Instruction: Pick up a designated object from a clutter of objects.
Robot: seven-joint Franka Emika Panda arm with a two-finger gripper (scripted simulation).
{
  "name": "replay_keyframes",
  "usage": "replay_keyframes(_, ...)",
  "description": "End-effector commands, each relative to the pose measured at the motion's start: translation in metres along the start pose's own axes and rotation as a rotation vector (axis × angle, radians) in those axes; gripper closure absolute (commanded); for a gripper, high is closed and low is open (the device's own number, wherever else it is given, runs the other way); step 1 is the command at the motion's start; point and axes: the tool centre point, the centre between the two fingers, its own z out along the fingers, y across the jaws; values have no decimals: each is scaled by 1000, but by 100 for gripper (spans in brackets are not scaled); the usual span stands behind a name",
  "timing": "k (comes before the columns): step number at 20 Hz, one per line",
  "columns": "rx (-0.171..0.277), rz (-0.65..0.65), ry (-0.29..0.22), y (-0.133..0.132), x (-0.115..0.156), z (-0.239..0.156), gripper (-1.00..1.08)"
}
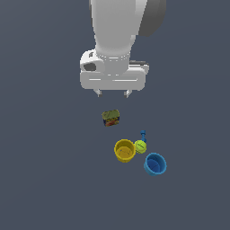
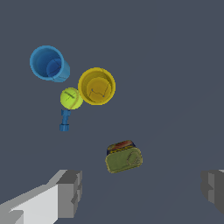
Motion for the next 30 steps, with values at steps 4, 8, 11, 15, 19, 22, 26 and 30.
replay_keyframes(4, 1, 41, 1, 1, -1, 8, -92)
replay_keyframes(8, 3, 98, 3, 1, -2, 19, -92)
replay_keyframes(11, 5, 154, 6, 2, -3, 30, -92)
replay_keyframes(15, 8, 247, 9, 3, -6, 48, -92)
replay_keyframes(19, 11, 353, 12, 4, -10, 68, -92)
replay_keyframes(22, 14, 433, 15, 5, -14, 82, -92)
replay_keyframes(26, 18, 540, 18, 6, -20, 101, -92)
replay_keyframes(30, 23, 647, 20, 7, -27, 120, -92)
